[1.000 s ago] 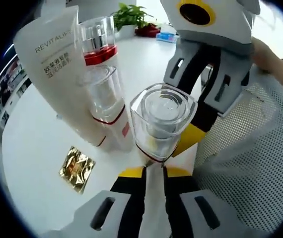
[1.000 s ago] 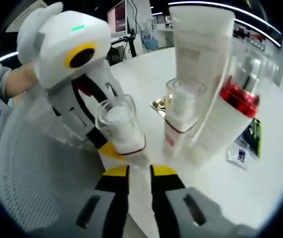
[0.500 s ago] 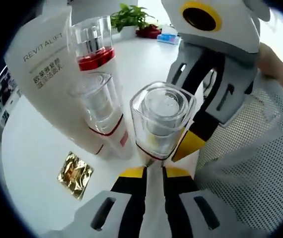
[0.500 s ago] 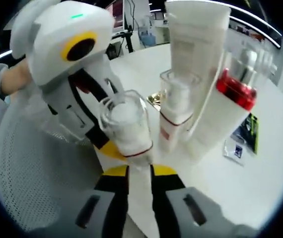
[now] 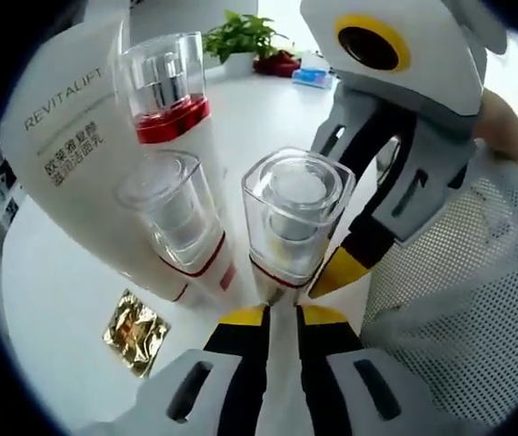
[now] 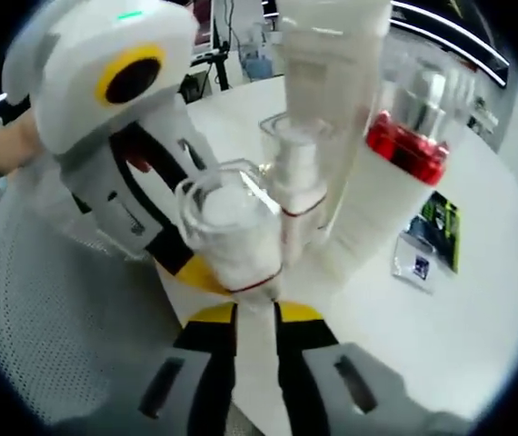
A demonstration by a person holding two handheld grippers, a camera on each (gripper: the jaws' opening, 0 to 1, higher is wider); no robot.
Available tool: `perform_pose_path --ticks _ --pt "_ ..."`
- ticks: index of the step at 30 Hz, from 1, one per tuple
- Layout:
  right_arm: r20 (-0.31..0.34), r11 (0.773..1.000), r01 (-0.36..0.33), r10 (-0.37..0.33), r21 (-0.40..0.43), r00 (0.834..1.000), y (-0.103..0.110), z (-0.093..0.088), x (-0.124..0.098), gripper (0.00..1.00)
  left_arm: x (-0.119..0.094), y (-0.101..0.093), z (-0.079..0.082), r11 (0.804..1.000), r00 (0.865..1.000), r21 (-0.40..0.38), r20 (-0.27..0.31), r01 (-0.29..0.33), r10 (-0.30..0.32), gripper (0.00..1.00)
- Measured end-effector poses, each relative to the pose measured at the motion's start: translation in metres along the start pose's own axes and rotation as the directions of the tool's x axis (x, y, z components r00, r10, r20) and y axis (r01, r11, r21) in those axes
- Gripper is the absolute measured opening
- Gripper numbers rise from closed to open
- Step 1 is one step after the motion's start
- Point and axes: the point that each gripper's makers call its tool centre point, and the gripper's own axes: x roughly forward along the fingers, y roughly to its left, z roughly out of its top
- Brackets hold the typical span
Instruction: Arrange the skincare products in the storage area until every visible bottle or jar stands upright without overlapping.
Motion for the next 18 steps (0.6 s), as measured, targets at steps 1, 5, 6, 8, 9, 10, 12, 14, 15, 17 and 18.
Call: perform_pose_path --ticks 1,5,6,8,9,10,12,14,15,17,18 --pt "-0.002 1.000 0.004 -0.004 -0.001 1.000 -0.001 0.000 0.000 0.16 0.000 0.000 0.001 1.000 1.000 -0.002 0.002 -0.002 0.002 0.07" --pt "-0.003 1.000 0.021 -0.021 0.008 1.000 -0.005 -0.001 -0.001 0.16 0.001 0.002 0.005 1.000 1.000 0.002 0.013 -0.008 0.008 0.06" --pt "-0.003 1.000 0.024 -0.024 0.010 1.000 -0.006 -0.002 -0.002 0.16 0.001 0.002 0.006 1.000 1.000 0.000 0.015 -0.008 0.008 0.06" --pt "-0.005 0.999 0.031 -0.031 0.014 1.000 -0.007 -0.002 -0.002 0.16 0.002 0.002 0.008 1.000 1.000 -0.002 0.019 -0.008 0.008 0.06" --pt "-0.006 0.999 0.033 -0.033 0.015 0.999 -0.008 -0.003 -0.002 0.16 0.002 0.002 0.008 1.000 1.000 -0.003 0.022 -0.010 0.010 0.06" --pt "-0.008 0.999 0.036 -0.036 0.015 0.999 -0.009 -0.003 -0.002 0.16 0.003 0.002 0.009 1.000 1.000 -0.004 0.023 -0.010 0.010 0.06" --pt "-0.015 0.999 0.047 -0.047 0.014 0.999 -0.010 -0.005 -0.002 0.16 0.003 0.002 0.011 1.000 0.999 -0.002 0.030 -0.011 0.011 0.05" --pt "-0.025 0.998 0.059 -0.059 0.014 0.998 -0.013 -0.006 -0.002 0.16 0.003 0.001 0.012 1.000 0.999 -0.005 0.034 -0.011 0.011 0.05" --pt "-0.026 0.998 0.065 -0.065 0.015 0.998 -0.014 -0.007 -0.003 0.16 0.004 0.001 0.012 1.000 0.999 -0.008 0.035 -0.011 0.011 0.05" --pt "-0.018 0.997 0.075 -0.074 0.023 0.997 -0.016 -0.005 -0.003 0.16 0.004 0.002 0.013 1.000 0.999 -0.012 0.038 -0.011 0.012 0.05" --pt "-0.011 0.997 0.076 -0.076 0.031 0.997 -0.017 -0.004 -0.004 0.16 0.003 0.002 0.013 1.000 0.999 -0.013 0.038 -0.011 0.012 0.05"
